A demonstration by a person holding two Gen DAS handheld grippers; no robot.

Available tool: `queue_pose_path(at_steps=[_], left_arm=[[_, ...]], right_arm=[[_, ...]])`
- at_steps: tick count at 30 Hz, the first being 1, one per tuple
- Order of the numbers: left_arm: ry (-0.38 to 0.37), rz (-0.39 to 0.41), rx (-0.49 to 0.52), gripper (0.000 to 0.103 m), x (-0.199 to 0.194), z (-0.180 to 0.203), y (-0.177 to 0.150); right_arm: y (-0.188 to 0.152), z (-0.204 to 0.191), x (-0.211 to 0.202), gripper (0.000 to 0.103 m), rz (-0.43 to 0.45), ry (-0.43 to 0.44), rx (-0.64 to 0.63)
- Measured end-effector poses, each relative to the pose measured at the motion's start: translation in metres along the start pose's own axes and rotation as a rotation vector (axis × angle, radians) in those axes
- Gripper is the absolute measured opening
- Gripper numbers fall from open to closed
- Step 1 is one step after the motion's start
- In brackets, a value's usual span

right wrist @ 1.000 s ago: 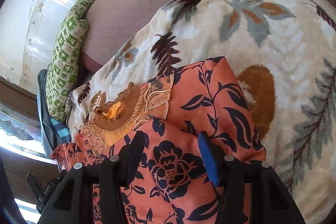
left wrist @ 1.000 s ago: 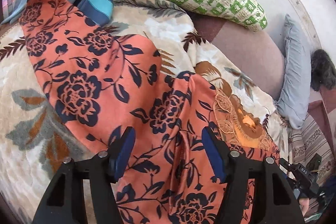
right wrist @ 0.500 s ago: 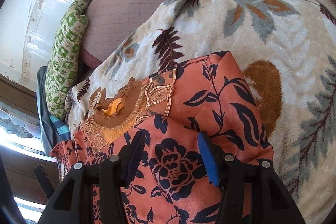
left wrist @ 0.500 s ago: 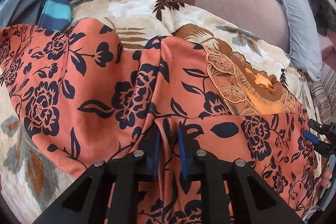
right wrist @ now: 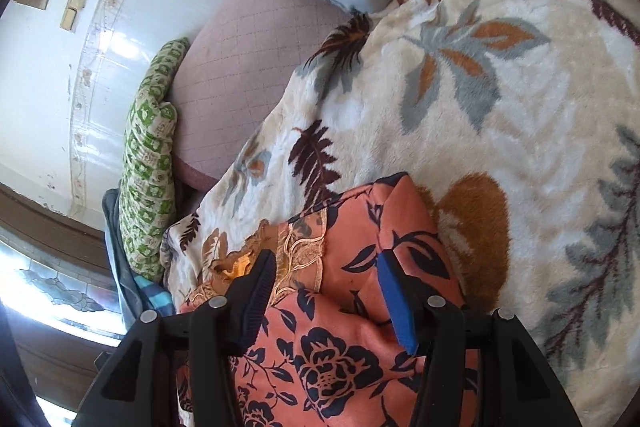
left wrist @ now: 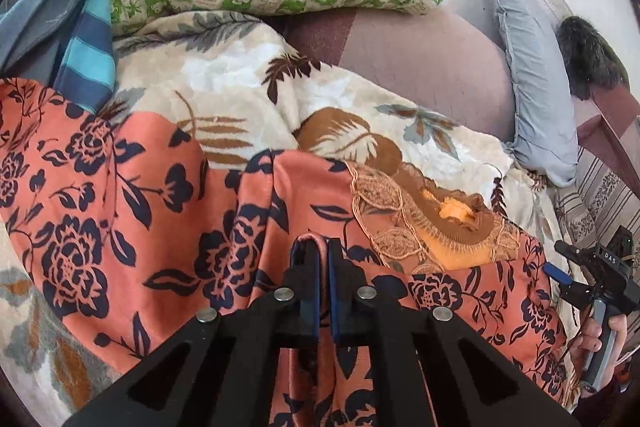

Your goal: Fold small clothes

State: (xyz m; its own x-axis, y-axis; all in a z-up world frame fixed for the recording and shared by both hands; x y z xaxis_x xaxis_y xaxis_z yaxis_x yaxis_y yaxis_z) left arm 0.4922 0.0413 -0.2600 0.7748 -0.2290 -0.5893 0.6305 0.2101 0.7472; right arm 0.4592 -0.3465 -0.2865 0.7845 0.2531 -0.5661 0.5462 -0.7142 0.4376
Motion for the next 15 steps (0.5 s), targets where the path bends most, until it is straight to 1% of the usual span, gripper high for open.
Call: queue_pose_path(at_steps=[2,3,4,5,6,7,8,9,10,11,12,13,14,15], left_arm=[[0.027,0.031,0.021,0.003,-0.003,-0.003,0.007],[0.037,0.040,0.029,0.003,-0.004,-0.005,0.009],[0.046,0.042,0.030,0.003,-0.003,-0.007,0.009],[0.059,0.041,0.031,0.003,-0.002,-0.010,0.009],[0.077,0.039,0.033,0.003,0.000,-0.013,0.008],[0.093,0.038,0.035,0.003,0.001,-0.016,0.007],[0.106,0.040,0.036,0.003,0.001,-0.019,0.006],[0.116,0.041,0.035,0.003,0.002,-0.021,0.005],[0.123,0.039,0.036,0.003,0.003,-0.023,0.004],[0.131,0.038,0.043,0.003,0.003,-0.024,0.003],[0.141,0.037,0.053,0.003,0.003,-0.025,0.002],[0.153,0.039,0.057,0.003,0.003,-0.026,0.002],[0.156,0.043,0.051,0.003,0.003,-0.027,0.002],[0.152,0.048,0.041,0.003,0.002,-0.028,0.003]], right_arm=[[-0.008,-0.005,0.011,0.058,-0.036,-0.017,-0.043],[-0.013,-0.004,0.018,0.059,-0.062,-0.053,-0.075],[-0.017,0.002,0.023,0.060,-0.068,-0.118,-0.115],[-0.015,0.009,0.025,0.060,-0.049,-0.175,-0.152],[-0.012,0.012,0.026,0.059,-0.018,-0.190,-0.182],[-0.007,0.013,0.025,0.056,0.014,-0.191,-0.202],[0.000,0.016,0.023,0.054,0.050,-0.219,-0.223],[0.007,0.021,0.020,0.054,0.093,-0.281,-0.261],[0.014,0.028,0.018,0.051,0.124,-0.332,-0.294],[0.017,0.036,0.016,0.051,0.134,-0.381,-0.298],[0.017,0.046,0.015,0.051,0.114,-0.391,-0.247],[0.018,0.049,0.011,0.051,0.106,-0.364,-0.173],[0.022,0.043,0.003,0.051,0.127,-0.333,-0.147],[0.026,0.027,-0.006,0.051,0.162,-0.294,-0.182]])
Point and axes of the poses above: each gripper's, at about its wrist camera, not at the fingertips, and x roughly the way its jaws point, z to its right, y to its top, the point moved 9 cm from there along x, roughly the way its jaws point, and after that the axes turned 14 degrees about z, right-handed, at the moved point
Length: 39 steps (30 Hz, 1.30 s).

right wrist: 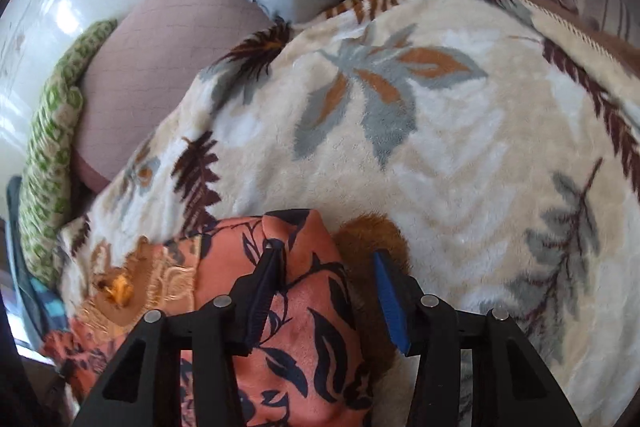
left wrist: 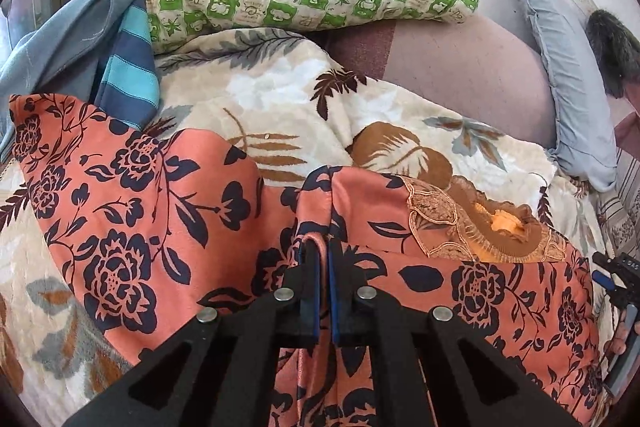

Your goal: Fold small clothes

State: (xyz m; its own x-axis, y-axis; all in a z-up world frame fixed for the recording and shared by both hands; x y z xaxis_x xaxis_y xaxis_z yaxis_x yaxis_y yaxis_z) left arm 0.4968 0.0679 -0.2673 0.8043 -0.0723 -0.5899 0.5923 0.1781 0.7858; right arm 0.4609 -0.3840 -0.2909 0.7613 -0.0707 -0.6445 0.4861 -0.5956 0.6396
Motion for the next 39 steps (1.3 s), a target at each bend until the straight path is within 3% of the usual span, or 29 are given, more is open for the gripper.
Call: queue_pose_path(at_steps=[2,5,6,8,9,11,13,14,17,18,19,20,22,26,31,34,37,39], left_arm=[[-0.004,0.009,0.001,0.003,-0.001,0.001,0.002],[0.013,0.005,0.030,0.003,0.000,0.004,-0.002],[0.014,0.000,0.033,0.003,0.001,0.004,-0.003],[0.011,-0.015,0.039,0.004,0.004,0.004,-0.006],[0.013,-0.022,0.041,0.004,0.006,0.004,-0.008],[0.023,-0.037,0.041,0.005,0.009,0.000,-0.011],[0.032,-0.049,0.025,0.007,0.011,-0.004,-0.012],[0.029,-0.056,0.015,0.008,0.010,-0.005,-0.013],[0.026,-0.042,0.006,0.008,-0.002,-0.010,-0.005],[0.037,-0.024,0.000,0.011,-0.009,-0.015,0.000],[0.046,-0.004,-0.014,0.025,-0.018,-0.021,0.006],[0.054,0.018,-0.039,0.044,-0.027,-0.029,0.012],[0.087,0.073,-0.106,0.063,-0.046,-0.054,0.025],[0.197,0.136,-0.234,0.065,-0.078,-0.125,0.034],[0.275,0.101,-0.501,0.066,-0.085,-0.225,0.008],[0.194,0.086,-0.661,0.066,-0.075,-0.256,-0.005],[0.004,0.011,-0.830,0.071,-0.052,-0.253,-0.016],[-0.079,-0.054,-0.924,0.071,-0.037,-0.242,-0.025]], right_arm=[[0.008,-0.030,-0.023,0.051,0.050,0.102,-0.109],[-0.027,-0.075,-0.026,0.051,-0.081,0.213,-0.215],[-0.047,-0.081,-0.018,0.051,-0.147,0.207,-0.259],[-0.078,-0.069,0.008,0.050,-0.230,0.082,-0.369],[-0.080,-0.061,0.018,0.046,-0.219,0.045,-0.386],[-0.064,-0.055,0.022,0.039,-0.170,0.058,-0.338],[-0.047,-0.040,0.023,0.036,-0.118,-0.008,-0.284],[-0.045,-0.035,0.023,0.029,-0.111,-0.028,-0.266],[-0.039,-0.041,0.008,0.029,-0.098,-0.010,-0.234],[-0.038,-0.050,-0.002,0.029,-0.083,0.028,-0.237],[-0.038,-0.059,-0.012,0.032,-0.068,0.066,-0.242],[-0.038,-0.067,-0.021,0.032,-0.059,0.098,-0.248],[-0.046,-0.084,-0.037,0.032,-0.064,0.159,-0.253],[-0.078,-0.105,-0.053,0.032,-0.118,0.198,-0.288],[-0.125,-0.128,-0.059,0.032,-0.242,0.279,-0.245],[-0.151,-0.149,-0.056,0.032,-0.274,0.296,-0.348],[-0.172,-0.164,-0.047,0.031,-0.293,0.290,-0.465],[-0.179,-0.170,-0.040,0.032,-0.309,0.298,-0.484]])
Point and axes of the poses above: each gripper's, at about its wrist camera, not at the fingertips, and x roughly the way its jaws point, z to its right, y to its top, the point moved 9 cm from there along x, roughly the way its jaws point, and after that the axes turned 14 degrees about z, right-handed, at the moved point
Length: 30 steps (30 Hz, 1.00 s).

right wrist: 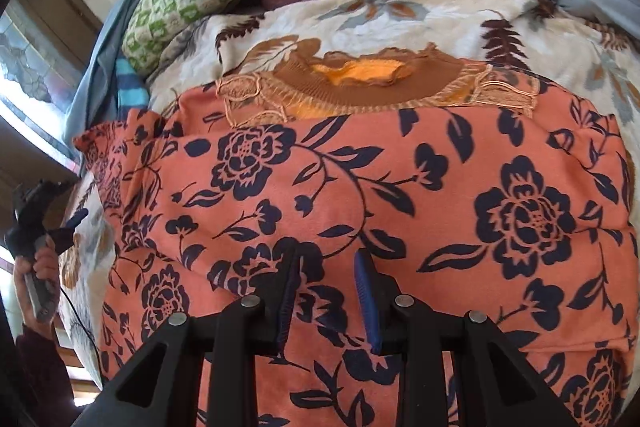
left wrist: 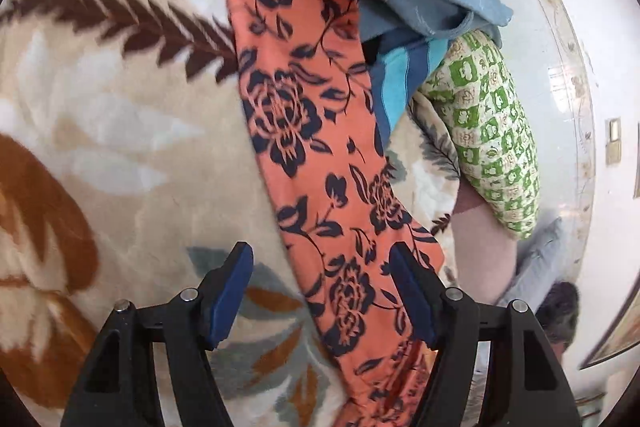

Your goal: Fold small clothes

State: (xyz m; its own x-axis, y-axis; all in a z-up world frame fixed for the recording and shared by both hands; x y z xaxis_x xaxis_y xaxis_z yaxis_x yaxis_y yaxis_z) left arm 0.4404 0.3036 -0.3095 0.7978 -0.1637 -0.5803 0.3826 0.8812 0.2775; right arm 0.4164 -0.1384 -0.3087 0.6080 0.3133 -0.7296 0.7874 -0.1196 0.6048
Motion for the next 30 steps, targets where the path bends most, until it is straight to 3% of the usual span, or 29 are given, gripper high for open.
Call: queue_pose_path(at_steps=[2,5,12,13,15,16,17,19,22,25,30], left_arm=[[-0.020,-0.040,-0.022,0.072,0.010,0.004,-0.009],[-0.028,-0.019,0.005,0.072,0.019,0.009,-0.003],[-0.087,0.058,-0.070,0.071,0.038,0.008,0.033],[-0.083,0.086,-0.061,0.066,0.039,0.007,0.039],[-0.047,0.113,-0.030,0.041,0.044,0.004,0.044],[-0.038,0.110,-0.027,0.021,0.048,0.002,0.044],[-0.032,0.105,-0.035,0.007,0.052,-0.001,0.043],[-0.021,0.125,-0.034,0.007,0.050,-0.004,0.043],[-0.016,0.183,0.069,0.007,0.036,0.016,0.044],[-0.077,0.219,0.171,0.007,0.019,0.060,0.035],[-0.173,0.219,0.407,0.007,-0.004,0.153,-0.022]], right_arm=[[0.003,-0.001,0.008,0.032,0.000,0.001,-0.005],[0.008,0.002,0.011,0.032,0.004,0.021,0.012],[0.011,0.009,0.010,0.031,0.002,0.066,0.072],[0.011,0.009,0.010,0.031,0.006,0.062,0.065],[0.011,0.009,0.010,0.031,0.008,0.060,0.059],[0.012,0.010,0.010,0.031,0.010,0.060,0.063],[0.012,0.010,0.010,0.031,0.012,0.060,0.070],[0.014,0.012,0.009,0.031,0.021,0.059,0.084],[0.017,0.018,0.004,0.031,0.042,0.041,0.084],[0.022,0.030,-0.003,0.032,0.069,0.029,0.122],[0.040,0.065,-0.027,0.032,0.157,-0.007,0.215]])
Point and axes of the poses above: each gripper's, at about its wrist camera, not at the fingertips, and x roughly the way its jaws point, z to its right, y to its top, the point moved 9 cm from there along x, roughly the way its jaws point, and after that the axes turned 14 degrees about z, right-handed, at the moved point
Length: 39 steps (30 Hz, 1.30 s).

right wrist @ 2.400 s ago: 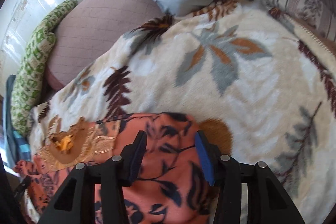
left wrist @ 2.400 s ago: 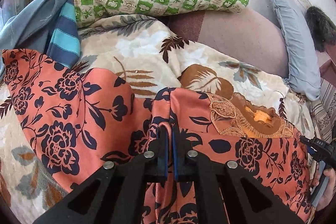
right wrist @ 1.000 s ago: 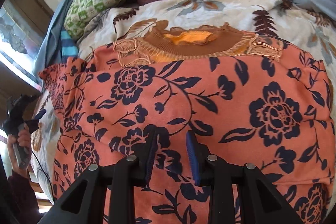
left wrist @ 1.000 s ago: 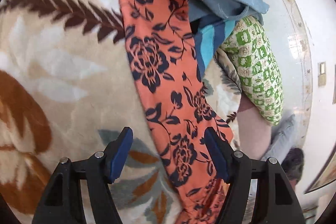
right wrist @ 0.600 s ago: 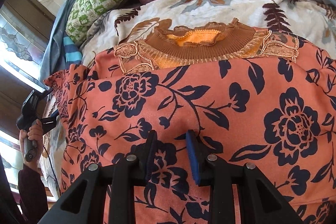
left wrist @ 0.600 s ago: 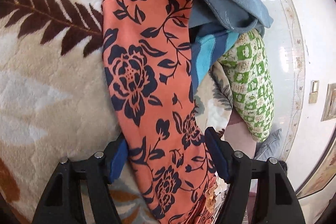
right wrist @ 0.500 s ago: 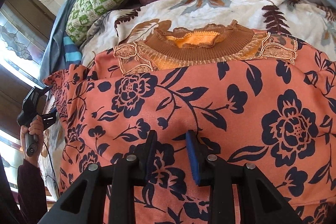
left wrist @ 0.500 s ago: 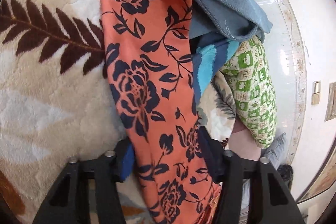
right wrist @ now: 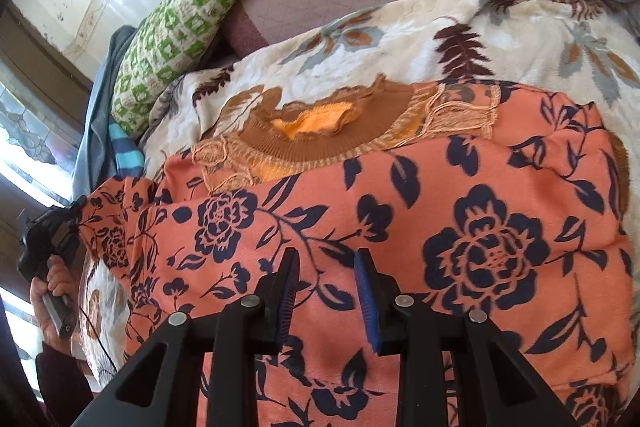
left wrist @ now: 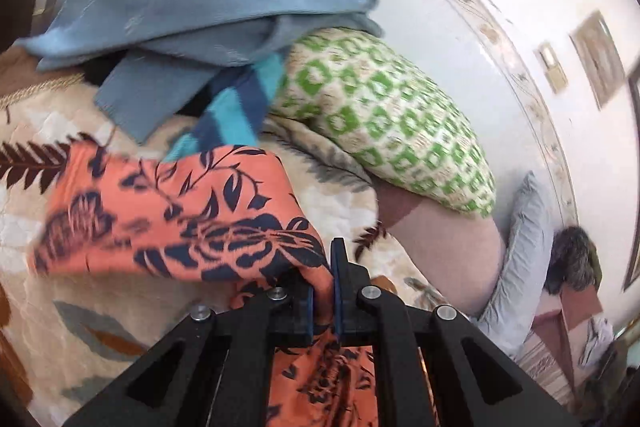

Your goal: Fold small clothes

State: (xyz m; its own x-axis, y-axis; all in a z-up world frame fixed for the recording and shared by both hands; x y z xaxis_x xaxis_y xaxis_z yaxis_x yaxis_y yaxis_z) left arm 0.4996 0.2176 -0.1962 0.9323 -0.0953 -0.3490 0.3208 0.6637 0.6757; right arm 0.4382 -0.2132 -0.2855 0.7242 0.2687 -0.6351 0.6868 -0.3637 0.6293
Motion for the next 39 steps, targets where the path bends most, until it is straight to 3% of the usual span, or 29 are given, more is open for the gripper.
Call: queue_pose_path(at_steps=[4,7,9,10,11,13,15,19,20,21,22,23,25,27,29,32,35,39], left_arm=[[-0.139,-0.058,0.266,0.007,-0.009,0.115,-0.068],[-0.237,-0.177,0.578,0.008,-0.010,0.195,-0.173],[-0.317,-0.333,0.784,0.037,-0.012,0.227,-0.264],[-0.329,-0.418,0.883,0.063,-0.013,0.232,-0.306],[-0.323,-0.481,0.984,0.072,-0.016,0.232,-0.342],[-0.284,-0.491,1.186,0.073,-0.019,0.225,-0.383],[-0.260,-0.469,1.319,0.074,-0.020,0.214,-0.394],[-0.227,-0.478,1.263,0.075,-0.015,0.207,-0.361],[-0.207,-0.474,1.244,0.080,-0.015,0.205,-0.350],[-0.189,-0.481,1.233,0.083,-0.012,0.201,-0.340],[-0.175,-0.494,1.234,0.085,-0.010,0.197,-0.333],[-0.163,-0.510,1.232,0.085,-0.006,0.193,-0.330],[-0.170,-0.594,1.145,0.085,-0.004,0.181,-0.321],[-0.248,-0.743,0.969,0.085,-0.010,0.171,-0.317],[-0.288,-0.820,0.846,0.085,-0.014,0.160,-0.312],[-0.238,-0.853,0.719,0.085,-0.014,0.136,-0.296],[-0.274,-0.858,0.586,0.085,-0.021,0.130,-0.275],[-0.241,-0.807,0.598,0.086,-0.023,0.111,-0.254]], right_arm=[[0.030,0.035,-0.021,0.032,0.083,-0.024,0.111],[0.047,0.064,-0.039,0.032,0.152,-0.064,0.165],[0.058,0.084,-0.051,0.032,0.201,-0.116,0.171],[0.063,0.094,-0.057,0.032,0.220,-0.135,0.183],[0.068,0.103,-0.063,0.032,0.237,-0.144,0.205],[0.077,0.121,-0.074,0.032,0.270,-0.155,0.247],[0.086,0.133,-0.082,0.032,0.299,-0.173,0.255],[0.092,0.135,-0.080,0.037,0.281,-0.154,0.234],[0.090,0.132,-0.077,0.039,0.266,-0.142,0.217],[0.089,0.126,-0.073,0.043,0.248,-0.130,0.191],[0.085,0.119,-0.071,0.056,0.233,-0.121,0.161],[0.082,0.111,-0.068,0.058,0.219,-0.111,0.124],[0.074,0.095,-0.060,0.058,0.183,-0.108,0.042],[0.067,0.083,-0.053,0.058,0.165,-0.126,-0.031],[0.061,0.074,-0.046,0.058,0.145,-0.133,-0.074],[0.054,0.061,-0.038,0.058,0.126,-0.120,-0.098],[0.054,0.034,-0.034,0.058,0.123,-0.066,-0.148],[0.048,-0.031,-0.037,0.058,0.137,0.082,-0.279]])
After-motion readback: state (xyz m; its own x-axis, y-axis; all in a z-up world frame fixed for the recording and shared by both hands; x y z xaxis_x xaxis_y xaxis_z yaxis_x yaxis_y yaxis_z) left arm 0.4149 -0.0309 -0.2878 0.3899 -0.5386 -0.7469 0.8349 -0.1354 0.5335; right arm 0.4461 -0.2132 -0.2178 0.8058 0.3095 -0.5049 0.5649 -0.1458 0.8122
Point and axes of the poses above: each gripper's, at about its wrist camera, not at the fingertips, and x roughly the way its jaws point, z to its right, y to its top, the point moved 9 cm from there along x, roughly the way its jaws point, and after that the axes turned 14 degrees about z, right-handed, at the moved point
